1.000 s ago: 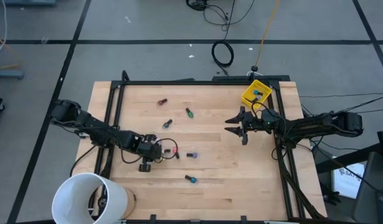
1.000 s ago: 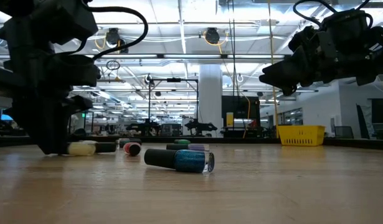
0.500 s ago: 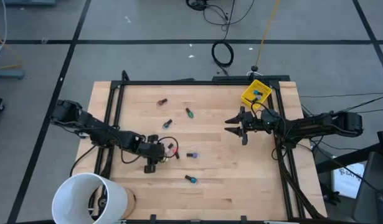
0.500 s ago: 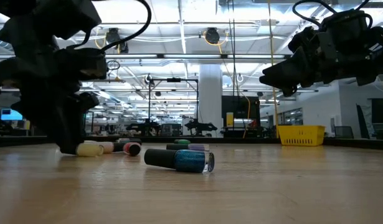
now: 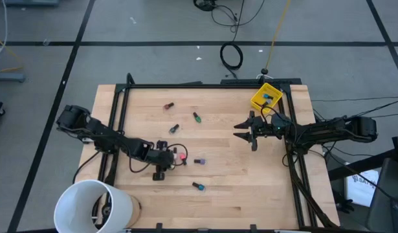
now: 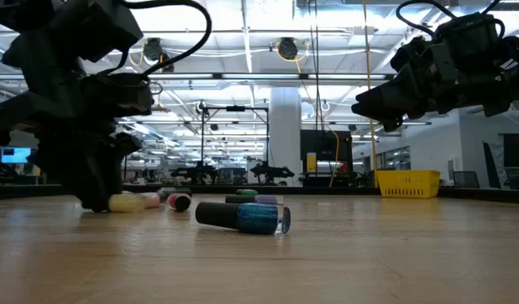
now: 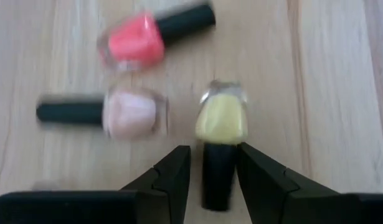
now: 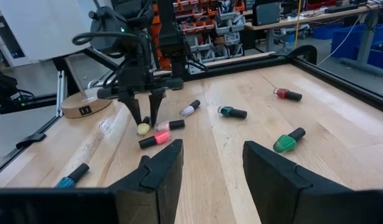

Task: Pick & Place Nail Polish
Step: Put the yellow nail polish bottle into the yellow bin

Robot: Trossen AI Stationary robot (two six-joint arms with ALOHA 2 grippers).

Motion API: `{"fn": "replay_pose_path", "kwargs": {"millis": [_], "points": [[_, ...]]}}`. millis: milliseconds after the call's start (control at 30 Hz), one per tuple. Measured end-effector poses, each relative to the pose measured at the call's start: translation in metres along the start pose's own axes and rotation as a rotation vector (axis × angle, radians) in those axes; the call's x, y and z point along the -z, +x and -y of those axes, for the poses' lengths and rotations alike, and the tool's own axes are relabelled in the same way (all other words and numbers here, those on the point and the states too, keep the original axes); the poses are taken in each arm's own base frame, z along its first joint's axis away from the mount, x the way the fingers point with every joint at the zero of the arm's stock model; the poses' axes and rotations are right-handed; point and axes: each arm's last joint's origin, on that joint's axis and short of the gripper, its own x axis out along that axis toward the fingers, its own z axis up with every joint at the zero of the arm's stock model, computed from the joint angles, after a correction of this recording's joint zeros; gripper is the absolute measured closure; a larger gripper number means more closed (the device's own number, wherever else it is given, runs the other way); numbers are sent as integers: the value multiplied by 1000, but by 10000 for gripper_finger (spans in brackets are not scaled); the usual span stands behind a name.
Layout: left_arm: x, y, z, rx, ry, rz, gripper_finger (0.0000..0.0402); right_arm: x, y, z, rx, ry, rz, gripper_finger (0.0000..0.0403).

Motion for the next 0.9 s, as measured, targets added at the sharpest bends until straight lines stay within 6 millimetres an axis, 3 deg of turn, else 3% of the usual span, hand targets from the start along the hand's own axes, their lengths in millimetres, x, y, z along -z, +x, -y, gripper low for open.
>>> {"fn": "replay_pose_path", "kwargs": {"millis": [233,467,633,767,900], "points": [[1,8,0,-18,-20,-18,278,0,0,0,0,0,0,248],[2,8,-1,-33,-102,-20,358,0,0,0,0,0,0,248],[1,4,0,-47,-42,10,365,0,0,0,0,0,0,248],[-7,-11,-1,-90,-12,144,365,-2,0,0,-3,3,23,248],[-27,-39,-2,-187,-55,388,365,-6,0,-1,-8,9,64,248]]}}
